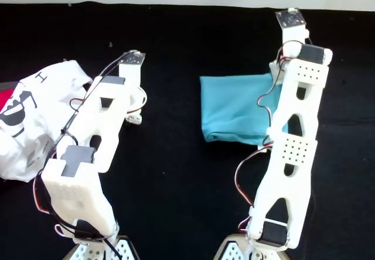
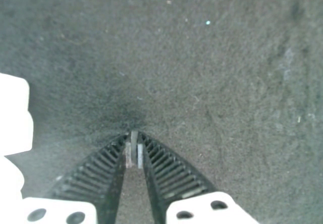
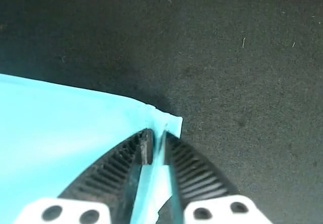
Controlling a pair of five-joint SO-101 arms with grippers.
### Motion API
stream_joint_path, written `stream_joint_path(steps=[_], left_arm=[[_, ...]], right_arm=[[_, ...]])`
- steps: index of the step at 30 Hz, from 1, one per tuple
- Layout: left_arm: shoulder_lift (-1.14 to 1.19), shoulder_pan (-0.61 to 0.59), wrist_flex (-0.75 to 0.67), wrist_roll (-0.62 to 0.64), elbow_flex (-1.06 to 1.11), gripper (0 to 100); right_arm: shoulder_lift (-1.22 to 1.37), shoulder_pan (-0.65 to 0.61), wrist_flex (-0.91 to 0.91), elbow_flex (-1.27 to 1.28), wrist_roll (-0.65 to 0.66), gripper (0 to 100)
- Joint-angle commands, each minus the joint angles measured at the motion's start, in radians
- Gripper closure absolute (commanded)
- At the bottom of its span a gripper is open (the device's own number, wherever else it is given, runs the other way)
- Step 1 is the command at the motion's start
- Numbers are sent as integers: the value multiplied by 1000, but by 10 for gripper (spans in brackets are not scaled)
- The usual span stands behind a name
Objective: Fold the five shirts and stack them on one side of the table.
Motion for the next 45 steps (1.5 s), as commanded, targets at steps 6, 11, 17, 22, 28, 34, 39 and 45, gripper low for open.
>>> stream_joint_path(steps=[6,11,17,22,28,34,39,45], left_arm=[[8,-1,2,-9,-18,991],[8,-1,2,-9,-19,991],[8,-1,2,-9,-19,991],[8,-1,2,-9,-21,991],[8,-1,2,-9,-21,991],[8,-1,2,-9,-22,991],[8,-1,2,-9,-22,991],[8,-1,0,-9,-22,991]], right_arm=[[-153,7,91,-33,5,804],[-208,-8,209,-33,5,804],[-320,1,213,-24,-121,930],[-447,-27,213,71,-201,993],[-636,-220,209,567,-276,992],[-685,-401,79,958,-267,992],[-691,-476,-21,1101,-267,992],[-691,-479,-33,1194,-267,992]])
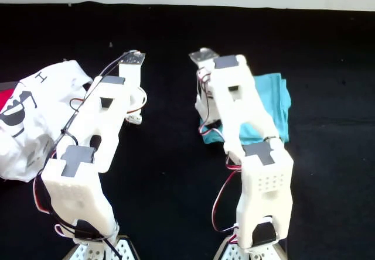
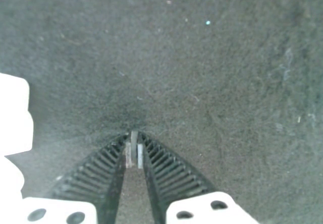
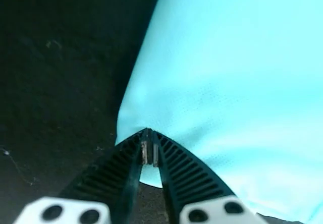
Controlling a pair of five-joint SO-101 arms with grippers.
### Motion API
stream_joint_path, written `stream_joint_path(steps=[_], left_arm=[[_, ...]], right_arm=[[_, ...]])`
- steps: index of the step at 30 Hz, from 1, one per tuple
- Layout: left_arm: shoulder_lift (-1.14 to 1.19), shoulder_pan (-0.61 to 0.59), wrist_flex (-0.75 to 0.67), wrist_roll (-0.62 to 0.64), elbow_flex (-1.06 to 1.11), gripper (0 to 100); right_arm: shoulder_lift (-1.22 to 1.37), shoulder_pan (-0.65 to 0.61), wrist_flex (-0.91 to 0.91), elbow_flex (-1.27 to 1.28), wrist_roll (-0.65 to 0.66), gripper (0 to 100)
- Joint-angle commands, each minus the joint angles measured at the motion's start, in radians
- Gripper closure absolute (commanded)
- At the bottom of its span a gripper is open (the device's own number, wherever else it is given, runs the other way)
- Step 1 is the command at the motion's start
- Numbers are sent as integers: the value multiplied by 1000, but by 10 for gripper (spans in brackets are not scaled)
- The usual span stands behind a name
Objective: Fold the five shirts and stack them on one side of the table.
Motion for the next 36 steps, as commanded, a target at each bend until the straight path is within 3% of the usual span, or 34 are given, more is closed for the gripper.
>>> stream_joint_path(steps=[1,7,13,19,24,28,36], left_arm=[[7,-1,0,-9,-22,991],[7,-1,0,-9,-22,991],[7,-1,0,-9,-22,991],[7,1,0,-9,-22,991],[7,1,0,-9,-22,991],[7,1,0,-9,-22,991],[7,1,0,-9,-22,991]], right_arm=[[-81,-1,-1,48,-6,992],[-94,38,-5,99,55,992],[-366,45,-7,108,101,992],[-573,209,-8,239,106,992],[-553,378,-150,472,107,992],[-481,464,-308,555,186,992],[-245,585,-375,372,190,992]])
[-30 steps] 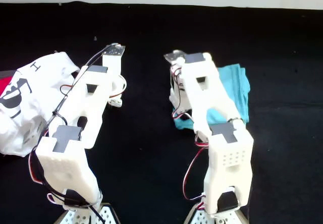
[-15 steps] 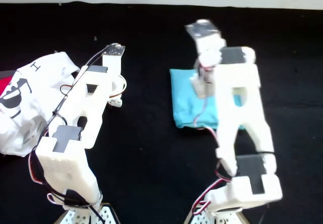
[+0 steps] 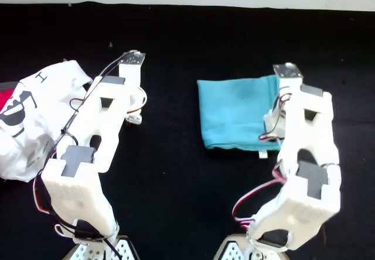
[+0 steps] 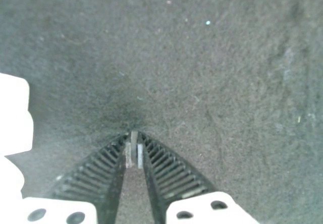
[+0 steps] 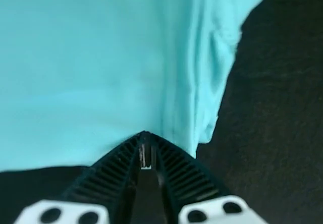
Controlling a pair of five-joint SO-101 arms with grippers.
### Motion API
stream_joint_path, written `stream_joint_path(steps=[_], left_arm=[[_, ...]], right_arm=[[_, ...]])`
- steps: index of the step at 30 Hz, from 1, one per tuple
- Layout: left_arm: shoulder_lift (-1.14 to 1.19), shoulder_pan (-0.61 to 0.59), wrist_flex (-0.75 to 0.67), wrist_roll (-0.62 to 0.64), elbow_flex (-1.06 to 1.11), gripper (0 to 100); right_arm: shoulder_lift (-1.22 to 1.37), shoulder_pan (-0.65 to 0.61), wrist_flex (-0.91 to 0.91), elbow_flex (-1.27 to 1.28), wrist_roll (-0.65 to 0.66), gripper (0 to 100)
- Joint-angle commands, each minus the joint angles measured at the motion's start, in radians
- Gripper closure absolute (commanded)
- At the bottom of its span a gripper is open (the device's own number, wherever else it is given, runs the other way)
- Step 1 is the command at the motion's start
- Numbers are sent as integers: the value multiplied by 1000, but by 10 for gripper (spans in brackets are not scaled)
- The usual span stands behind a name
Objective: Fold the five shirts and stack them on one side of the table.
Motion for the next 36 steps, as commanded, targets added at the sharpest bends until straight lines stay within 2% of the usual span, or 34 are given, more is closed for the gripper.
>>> stream_joint_path(steps=[1,10,13,15,19,21,29,36], left_arm=[[7,1,0,-9,-22,991],[7,2,-3,-9,-24,991],[7,2,-3,-9,-24,991],[7,2,-3,-9,-24,991],[7,2,-3,-9,-24,991],[7,2,-3,-9,-24,991],[7,2,-3,-9,-24,991],[7,2,-3,-9,-24,991]], right_arm=[[47,65,13,-157,8,992],[25,62,232,-487,8,992],[30,-10,311,-553,6,981],[31,-62,329,-556,-40,922],[73,-125,328,-552,-147,726],[114,-148,303,-553,-150,680],[268,-140,154,-553,-153,677],[352,-56,71,-553,-150,677]])
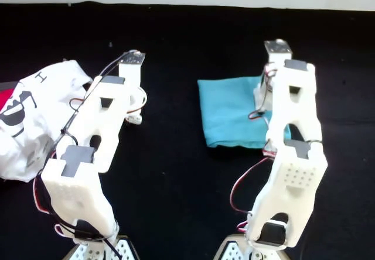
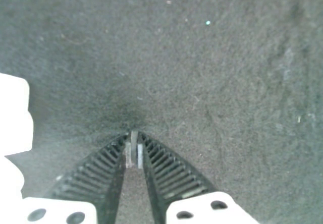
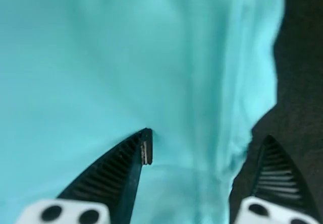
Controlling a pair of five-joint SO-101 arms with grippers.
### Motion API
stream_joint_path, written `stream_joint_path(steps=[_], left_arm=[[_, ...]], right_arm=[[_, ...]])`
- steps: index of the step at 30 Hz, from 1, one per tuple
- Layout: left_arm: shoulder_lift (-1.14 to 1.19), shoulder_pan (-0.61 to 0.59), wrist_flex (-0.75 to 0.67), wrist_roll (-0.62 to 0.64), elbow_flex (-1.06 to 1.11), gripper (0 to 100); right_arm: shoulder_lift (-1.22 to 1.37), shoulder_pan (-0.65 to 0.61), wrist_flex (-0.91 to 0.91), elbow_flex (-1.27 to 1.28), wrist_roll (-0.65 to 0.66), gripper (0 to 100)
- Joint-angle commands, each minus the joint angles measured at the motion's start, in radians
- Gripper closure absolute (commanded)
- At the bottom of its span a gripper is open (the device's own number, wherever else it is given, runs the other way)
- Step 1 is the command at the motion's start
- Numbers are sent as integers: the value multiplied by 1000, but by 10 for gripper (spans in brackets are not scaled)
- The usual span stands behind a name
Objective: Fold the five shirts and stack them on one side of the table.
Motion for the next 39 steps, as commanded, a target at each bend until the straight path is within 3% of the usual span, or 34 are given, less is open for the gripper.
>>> stream_joint_path(steps=[1,8,12,19,27,39], left_arm=[[7,2,-3,-9,-24,991],[7,2,-3,-9,-24,991],[7,2,-5,-9,-24,991],[7,2,-2,-8,-21,991],[7,4,-2,-8,-19,991],[8,7,-2,-8,-16,991]], right_arm=[[13,58,-50,-47,-5,677],[68,65,-62,-47,-5,718],[81,35,-76,-48,-3,996],[81,84,-90,-159,8,992],[133,217,-206,-417,318,992],[507,318,-403,-852,321,992]])
